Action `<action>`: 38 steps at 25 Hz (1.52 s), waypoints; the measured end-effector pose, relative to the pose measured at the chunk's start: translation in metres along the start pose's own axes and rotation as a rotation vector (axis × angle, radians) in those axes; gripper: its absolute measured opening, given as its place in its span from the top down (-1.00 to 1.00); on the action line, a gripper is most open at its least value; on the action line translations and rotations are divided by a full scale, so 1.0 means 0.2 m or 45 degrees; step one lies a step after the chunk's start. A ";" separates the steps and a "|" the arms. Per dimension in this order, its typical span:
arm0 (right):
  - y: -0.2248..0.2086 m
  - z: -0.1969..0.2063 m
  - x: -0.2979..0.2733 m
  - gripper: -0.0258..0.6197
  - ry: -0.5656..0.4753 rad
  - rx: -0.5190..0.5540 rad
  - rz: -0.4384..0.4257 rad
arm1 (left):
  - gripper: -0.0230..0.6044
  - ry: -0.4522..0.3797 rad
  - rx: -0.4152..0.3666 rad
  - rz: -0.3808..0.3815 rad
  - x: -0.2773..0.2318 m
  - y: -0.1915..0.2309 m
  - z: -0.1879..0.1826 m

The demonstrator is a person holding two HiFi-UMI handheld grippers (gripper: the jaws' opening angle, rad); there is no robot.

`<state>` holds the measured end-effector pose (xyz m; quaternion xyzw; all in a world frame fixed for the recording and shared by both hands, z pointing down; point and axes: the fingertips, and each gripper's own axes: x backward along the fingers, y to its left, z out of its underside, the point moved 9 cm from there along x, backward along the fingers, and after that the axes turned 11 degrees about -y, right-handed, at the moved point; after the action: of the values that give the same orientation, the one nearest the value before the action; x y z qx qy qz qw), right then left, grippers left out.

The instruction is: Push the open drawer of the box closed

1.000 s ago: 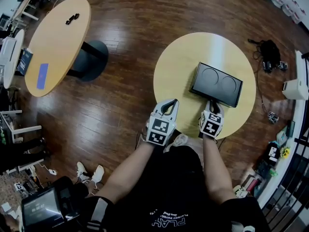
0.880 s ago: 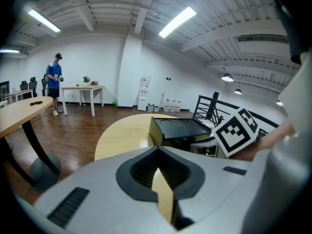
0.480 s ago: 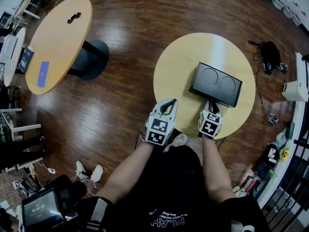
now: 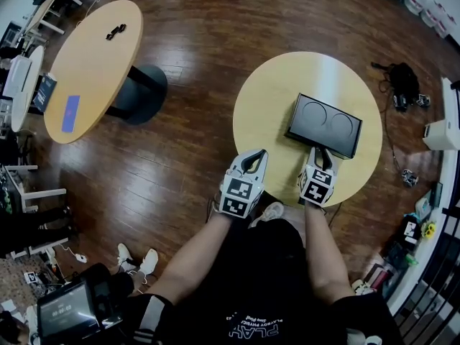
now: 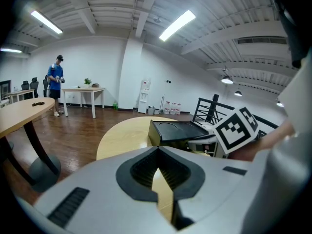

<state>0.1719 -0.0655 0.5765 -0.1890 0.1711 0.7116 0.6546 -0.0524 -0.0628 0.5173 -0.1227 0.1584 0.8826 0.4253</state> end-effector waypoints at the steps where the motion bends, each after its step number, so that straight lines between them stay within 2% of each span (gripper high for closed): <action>1: 0.01 -0.02 0.01 0.60 -0.010 -0.002 -0.002 | 0.94 -0.003 0.001 0.001 0.00 0.01 0.00; 5: 0.06 -0.10 0.04 0.60 -0.060 0.012 -0.018 | 0.94 -0.023 -0.057 0.009 0.00 0.05 -0.02; 9: 0.04 -0.15 0.14 0.60 -0.100 -0.038 -0.046 | 0.94 -0.057 -0.104 0.027 0.01 -0.03 -0.05; 11: 0.03 -0.16 0.19 0.60 -0.113 -0.061 -0.054 | 0.94 -0.070 -0.097 0.032 0.02 -0.07 -0.07; 16: 0.05 -0.19 0.30 0.76 -0.170 -0.047 -0.066 | 0.94 -0.113 -0.072 0.030 0.08 -0.10 -0.14; 22: 0.06 -0.16 0.42 0.90 -0.204 -0.006 -0.059 | 0.94 -0.108 -0.067 0.036 0.12 -0.17 -0.11; 28: 0.05 -0.18 0.55 0.91 -0.268 0.077 -0.079 | 0.94 -0.120 -0.060 0.036 0.18 -0.26 -0.10; 35: 0.09 -0.18 0.66 0.91 -0.317 0.080 -0.145 | 0.94 -0.179 0.005 0.002 0.33 -0.29 -0.14; 38: 0.12 -0.17 0.72 0.91 -0.355 0.083 -0.170 | 0.94 -0.179 0.023 0.020 0.38 -0.27 -0.14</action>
<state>0.1383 0.0408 0.4758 -0.0781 0.0888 0.6800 0.7236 -0.0541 0.0122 0.4554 -0.0553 0.1369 0.8909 0.4295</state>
